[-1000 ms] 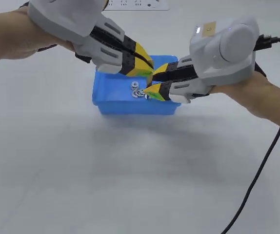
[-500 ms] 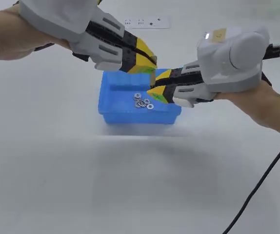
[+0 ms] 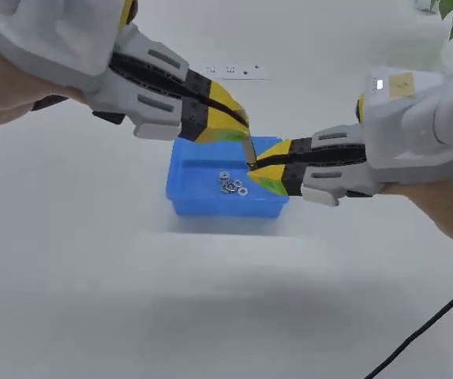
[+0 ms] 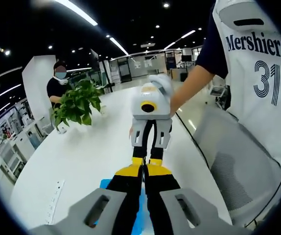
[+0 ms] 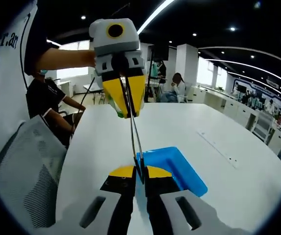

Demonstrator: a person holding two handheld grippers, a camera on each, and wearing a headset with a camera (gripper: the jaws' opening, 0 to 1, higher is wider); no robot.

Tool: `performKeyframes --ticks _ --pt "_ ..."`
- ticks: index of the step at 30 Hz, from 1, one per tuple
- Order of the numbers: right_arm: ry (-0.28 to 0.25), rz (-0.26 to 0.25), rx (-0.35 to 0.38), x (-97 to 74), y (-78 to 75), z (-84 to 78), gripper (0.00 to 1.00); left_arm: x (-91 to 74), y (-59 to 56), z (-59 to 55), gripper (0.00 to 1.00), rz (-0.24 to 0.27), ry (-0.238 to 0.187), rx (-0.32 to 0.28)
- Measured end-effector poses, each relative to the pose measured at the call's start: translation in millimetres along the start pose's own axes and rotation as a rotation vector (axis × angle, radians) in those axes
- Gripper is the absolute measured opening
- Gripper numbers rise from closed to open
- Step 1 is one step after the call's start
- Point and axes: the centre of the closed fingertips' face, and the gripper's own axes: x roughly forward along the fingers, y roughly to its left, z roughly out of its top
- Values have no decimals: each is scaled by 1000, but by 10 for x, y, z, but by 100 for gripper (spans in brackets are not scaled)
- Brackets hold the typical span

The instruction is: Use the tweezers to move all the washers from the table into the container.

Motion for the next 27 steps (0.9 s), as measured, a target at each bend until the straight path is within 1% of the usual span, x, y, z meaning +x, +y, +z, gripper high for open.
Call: performKeyframes --ticks 2,3,4,5,6,7,8,10,11,12,13,14,15,16,17,18,19,20,21,22,23,24,26,27 --pt "25 11 -13 -27 104 -49 8 0 -91 -40 6 2 0 -11" --pt "49 13 -24 -42 158 -100 8 4 -132 -74 6 1 4 -16" --pt "57 14 -25 -47 177 -119 8 10 -177 -116 6 0 13 -21" --pt "80 18 -30 -57 229 -175 8 20 -242 -186 6 -1 29 -30" --pt "95 21 -35 -65 263 -210 8 29 -286 -231 6 -1 37 -38" --pt "111 25 -31 -67 308 -259 8 48 -349 -292 6 3 40 -45" --pt "125 28 -29 -66 340 -297 8 62 -387 -336 6 6 42 -66" --pt "165 39 -31 -50 405 -410 8 107 -463 -468 6 17 55 -94" --pt "188 42 -34 -36 434 -476 8 136 -507 -562 6 21 70 -114" --pt "200 46 -33 -25 449 -516 8 156 -535 -616 6 22 77 -120" --pt "216 53 -28 -4 471 -579 8 179 -563 -696 6 38 84 -135" --pt "228 52 -26 17 478 -619 8 193 -586 -753 6 49 90 -160" --pt "247 55 -30 35 497 -665 8 214 -627 -795 6 46 91 -166" --pt "287 85 -61 59 552 -753 8 243 -701 -870 6 32 101 -176" --pt "307 97 -67 81 581 -803 8 264 -736 -925 6 28 111 -179" --pt "333 114 -77 120 626 -875 8 285 -761 -1039 6 27 135 -199" --pt "346 123 -84 145 642 -912 8 302 -791 -1104 6 17 146 -216" --pt "360 127 -89 183 645 -964 8 332 -789 -1193 6 22 154 -213" --pt "363 124 -86 209 634 -992 8 344 -796 -1259 6 22 164 -234" --pt "378 135 -99 230 634 -1036 8 365 -820 -1335 6 10 173 -250" --pt "384 138 -102 239 635 -1048 8 375 -812 -1374 6 12 177 -243" --pt "395 142 -109 272 629 -1074 8 378 -797 -1416 6 14 185 -253" --pt "401 153 -110 298 619 -1092 8 373 -756 -1485 6 18 186 -263" --pt "403 145 -108 327 575 -1102 8 368 -724 -1519 6 20 182 -286"
